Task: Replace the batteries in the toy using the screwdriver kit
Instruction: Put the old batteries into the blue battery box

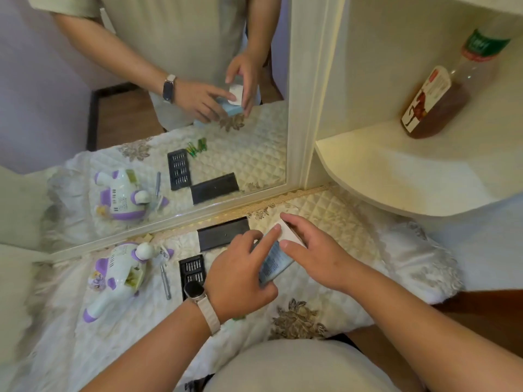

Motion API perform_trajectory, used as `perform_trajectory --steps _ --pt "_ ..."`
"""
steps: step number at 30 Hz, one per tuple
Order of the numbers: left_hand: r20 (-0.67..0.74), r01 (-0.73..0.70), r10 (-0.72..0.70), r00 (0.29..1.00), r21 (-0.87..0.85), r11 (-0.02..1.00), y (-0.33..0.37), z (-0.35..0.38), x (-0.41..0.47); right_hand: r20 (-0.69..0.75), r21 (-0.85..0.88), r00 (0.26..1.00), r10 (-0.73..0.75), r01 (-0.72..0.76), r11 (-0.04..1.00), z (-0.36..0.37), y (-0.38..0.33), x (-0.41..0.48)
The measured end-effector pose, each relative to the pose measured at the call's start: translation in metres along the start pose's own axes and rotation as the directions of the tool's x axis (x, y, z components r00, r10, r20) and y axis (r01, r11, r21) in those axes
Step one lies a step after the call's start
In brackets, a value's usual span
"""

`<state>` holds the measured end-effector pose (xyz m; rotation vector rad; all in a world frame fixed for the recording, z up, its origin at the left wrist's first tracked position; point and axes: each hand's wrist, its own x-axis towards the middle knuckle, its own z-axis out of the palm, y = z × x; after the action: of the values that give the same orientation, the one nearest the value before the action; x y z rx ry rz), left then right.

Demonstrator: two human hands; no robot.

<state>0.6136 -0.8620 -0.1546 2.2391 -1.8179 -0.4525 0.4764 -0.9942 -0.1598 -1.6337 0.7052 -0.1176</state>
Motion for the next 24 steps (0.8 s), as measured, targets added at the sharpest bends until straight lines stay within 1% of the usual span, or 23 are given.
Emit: perform_trajectory --steps 4,7,9,12,14,16,19,21,24 --pt "-0.028 0.054 -0.054 0.998 -0.012 0.998 0.015 0.006 0.007 0.019 0.025 0.999 -0.028 0.028 0.999 -0.017 0.006 0.001" --pt "-0.062 0.1 -0.102 0.993 -0.035 0.994 0.022 0.008 0.011 -0.011 0.037 0.998 -0.064 0.064 0.997 -0.028 0.006 0.001" --pt "-0.074 0.12 -0.123 0.99 -0.043 0.992 0.025 0.008 0.013 -0.031 -0.001 0.993 -0.11 0.11 0.994 -0.033 0.007 0.0" --pt "-0.094 0.148 -0.154 0.984 -0.065 0.987 0.028 0.007 0.016 -0.028 -0.105 0.983 -0.184 0.18 0.978 -0.038 0.008 0.0" --pt "-0.097 0.156 -0.162 0.982 -0.065 0.986 0.031 0.006 0.018 -0.075 -0.132 0.973 -0.216 0.205 0.97 -0.037 0.007 0.002" --pt "-0.106 0.164 -0.17 0.98 -0.066 0.984 0.032 0.006 0.018 -0.143 -0.097 0.965 -0.219 0.207 0.974 -0.037 0.004 0.005" --pt "-0.121 0.193 -0.202 0.972 -0.077 0.978 0.029 0.006 0.018 -0.2 0.048 0.966 -0.166 0.179 0.983 -0.035 0.002 0.012" --pt "-0.12 0.208 -0.216 0.969 -0.071 0.975 0.027 0.005 0.016 -0.216 0.132 0.968 -0.127 0.158 0.979 -0.035 0.002 0.017" --pt "-0.124 0.224 -0.229 0.965 -0.054 0.973 0.025 0.003 0.014 -0.216 0.164 0.972 -0.095 0.132 0.978 -0.035 0.003 0.025"
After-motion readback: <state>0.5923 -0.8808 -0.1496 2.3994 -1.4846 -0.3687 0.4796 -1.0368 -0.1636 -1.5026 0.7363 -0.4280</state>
